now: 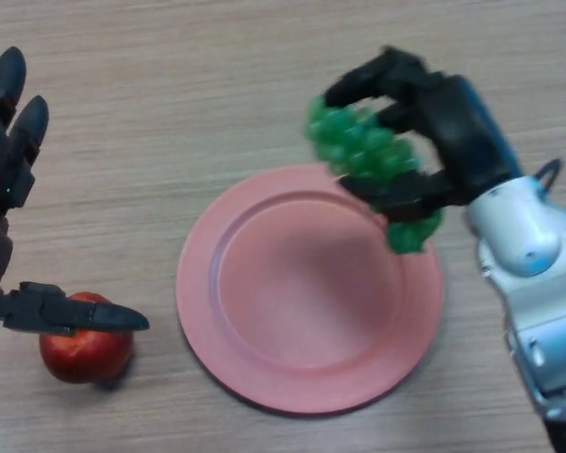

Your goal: Pick up the green grapes and place it on the plate

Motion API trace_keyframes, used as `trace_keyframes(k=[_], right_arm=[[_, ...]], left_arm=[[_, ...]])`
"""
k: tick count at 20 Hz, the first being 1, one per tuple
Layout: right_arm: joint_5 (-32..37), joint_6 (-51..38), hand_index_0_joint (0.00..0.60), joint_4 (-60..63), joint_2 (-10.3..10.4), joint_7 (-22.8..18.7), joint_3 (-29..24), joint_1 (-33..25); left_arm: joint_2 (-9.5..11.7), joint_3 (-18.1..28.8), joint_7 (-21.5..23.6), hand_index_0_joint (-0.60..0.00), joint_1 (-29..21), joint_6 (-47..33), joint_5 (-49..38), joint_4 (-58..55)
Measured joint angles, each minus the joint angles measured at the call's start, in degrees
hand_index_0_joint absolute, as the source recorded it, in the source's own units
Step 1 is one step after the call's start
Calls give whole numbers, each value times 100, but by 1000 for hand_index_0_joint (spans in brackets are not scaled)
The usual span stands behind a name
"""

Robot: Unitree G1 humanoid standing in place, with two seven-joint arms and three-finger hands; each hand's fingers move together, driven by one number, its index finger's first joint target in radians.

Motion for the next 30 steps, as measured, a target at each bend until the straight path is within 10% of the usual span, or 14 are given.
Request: trace_keyframes(k=[5,12,21,30], right_arm=[[-35,373,8,-456,-10,123,471,43],[-210,873,0,-1595,-27,584,453,224],[1579,857,0,-2428,-128,532,-1710,1535],[2603,-41,0,-2165,-317,80,-1976,1981]], left_arm=[[0,2,0,0,0,-4,-7,95],[13,14,0,0,-40,-45,-7,235],[43,19,0,0,-163,-43,6,194],[92,-155,0,0,-195,58,12,-241]])
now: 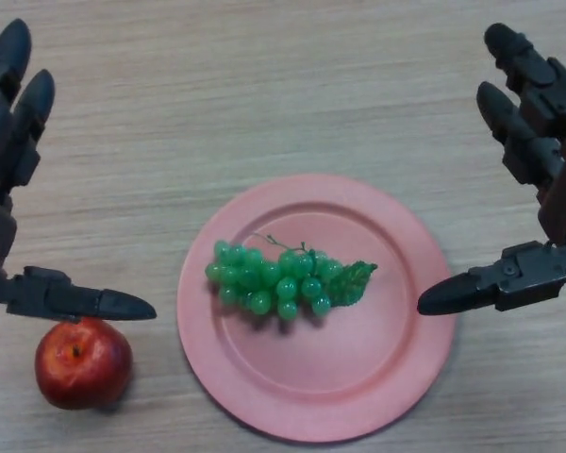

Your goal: Pick up the green grapes and place it on the plate

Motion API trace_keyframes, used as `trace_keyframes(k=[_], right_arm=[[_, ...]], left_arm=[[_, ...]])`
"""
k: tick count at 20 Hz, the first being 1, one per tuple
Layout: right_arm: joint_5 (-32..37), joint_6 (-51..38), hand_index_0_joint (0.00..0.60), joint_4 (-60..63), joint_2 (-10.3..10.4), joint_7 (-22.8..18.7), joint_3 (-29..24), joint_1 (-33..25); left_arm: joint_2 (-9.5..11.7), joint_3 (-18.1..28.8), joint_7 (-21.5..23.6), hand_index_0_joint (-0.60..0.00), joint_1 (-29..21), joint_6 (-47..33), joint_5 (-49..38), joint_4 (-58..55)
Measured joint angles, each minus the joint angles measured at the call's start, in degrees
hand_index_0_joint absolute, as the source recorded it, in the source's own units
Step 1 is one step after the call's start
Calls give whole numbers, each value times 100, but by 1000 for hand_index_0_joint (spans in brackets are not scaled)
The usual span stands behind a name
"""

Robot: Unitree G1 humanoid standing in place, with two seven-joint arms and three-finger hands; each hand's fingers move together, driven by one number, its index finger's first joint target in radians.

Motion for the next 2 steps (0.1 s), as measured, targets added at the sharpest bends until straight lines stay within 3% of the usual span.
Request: trace_keyframes(k=[2], right_arm=[[0,-1,0,1,-4,-28,-21,0]], left_arm=[[-8,-43,-3,0,-3,97,0,-21]])
